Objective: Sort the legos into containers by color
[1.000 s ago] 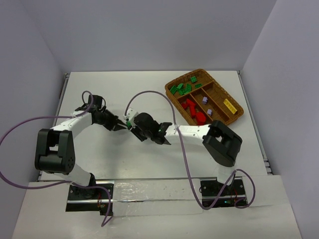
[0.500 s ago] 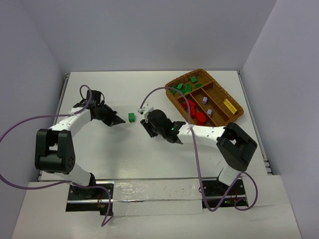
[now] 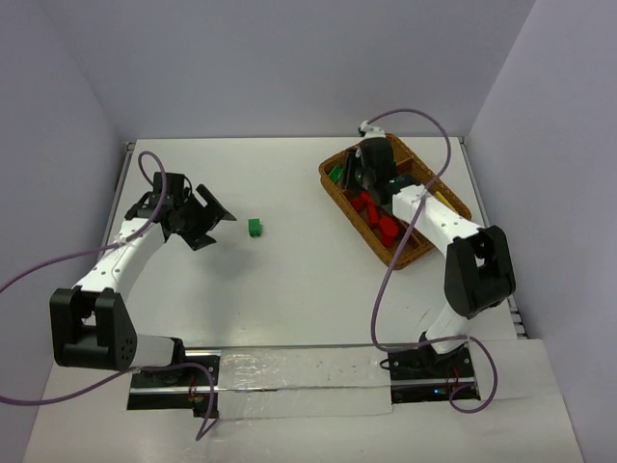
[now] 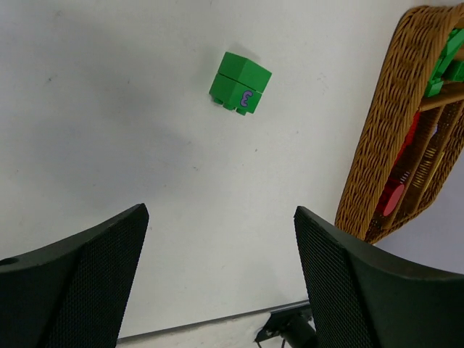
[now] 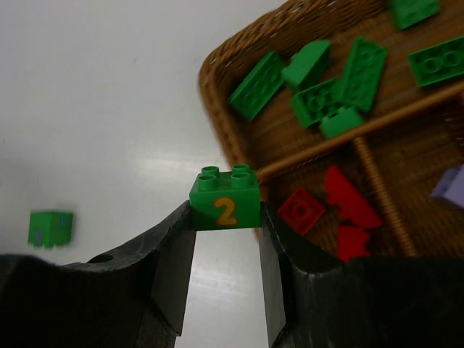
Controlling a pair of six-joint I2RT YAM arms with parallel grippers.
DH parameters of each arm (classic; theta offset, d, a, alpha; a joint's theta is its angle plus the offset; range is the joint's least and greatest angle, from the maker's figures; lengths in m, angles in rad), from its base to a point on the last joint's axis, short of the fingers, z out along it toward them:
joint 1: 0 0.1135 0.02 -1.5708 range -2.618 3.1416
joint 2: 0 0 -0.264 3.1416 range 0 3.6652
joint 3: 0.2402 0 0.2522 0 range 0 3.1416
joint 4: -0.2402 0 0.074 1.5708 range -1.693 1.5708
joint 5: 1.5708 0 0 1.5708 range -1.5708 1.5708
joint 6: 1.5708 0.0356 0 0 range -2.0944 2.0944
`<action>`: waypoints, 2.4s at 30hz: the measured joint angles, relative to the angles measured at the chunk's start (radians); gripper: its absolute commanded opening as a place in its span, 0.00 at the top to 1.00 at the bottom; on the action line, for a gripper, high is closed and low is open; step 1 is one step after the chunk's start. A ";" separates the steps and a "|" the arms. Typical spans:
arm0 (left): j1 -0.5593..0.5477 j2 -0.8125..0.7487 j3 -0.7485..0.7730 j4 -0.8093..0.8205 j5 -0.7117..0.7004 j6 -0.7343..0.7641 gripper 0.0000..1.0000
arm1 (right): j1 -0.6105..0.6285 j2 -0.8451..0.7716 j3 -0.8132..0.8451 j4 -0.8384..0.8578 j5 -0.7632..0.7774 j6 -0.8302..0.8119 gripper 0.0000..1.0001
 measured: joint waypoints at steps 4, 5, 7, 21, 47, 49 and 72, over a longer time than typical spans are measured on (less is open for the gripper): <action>-0.001 -0.038 0.009 -0.016 -0.047 0.043 0.09 | -0.094 0.093 0.137 -0.031 0.015 0.038 0.88; -0.001 -0.040 0.013 -0.021 -0.060 0.054 0.08 | -0.111 0.126 0.172 -0.035 0.016 0.043 0.86; -0.004 -0.045 0.018 -0.034 -0.089 0.070 0.05 | -0.137 0.192 0.234 -0.045 0.016 0.054 0.81; -0.149 -0.071 0.052 -0.074 -0.272 0.133 0.01 | -0.176 0.551 0.622 -0.194 0.013 0.080 0.21; -0.346 0.465 0.364 -0.049 -0.439 0.261 0.23 | -0.094 -0.151 -0.098 0.007 -0.122 0.097 0.20; -0.351 0.487 0.364 -0.049 -0.442 0.280 0.27 | -0.094 -0.152 -0.101 0.009 -0.139 0.100 0.20; -0.344 0.431 0.271 0.018 -0.391 0.396 1.00 | -0.084 -0.129 -0.027 -0.063 -0.264 0.118 0.20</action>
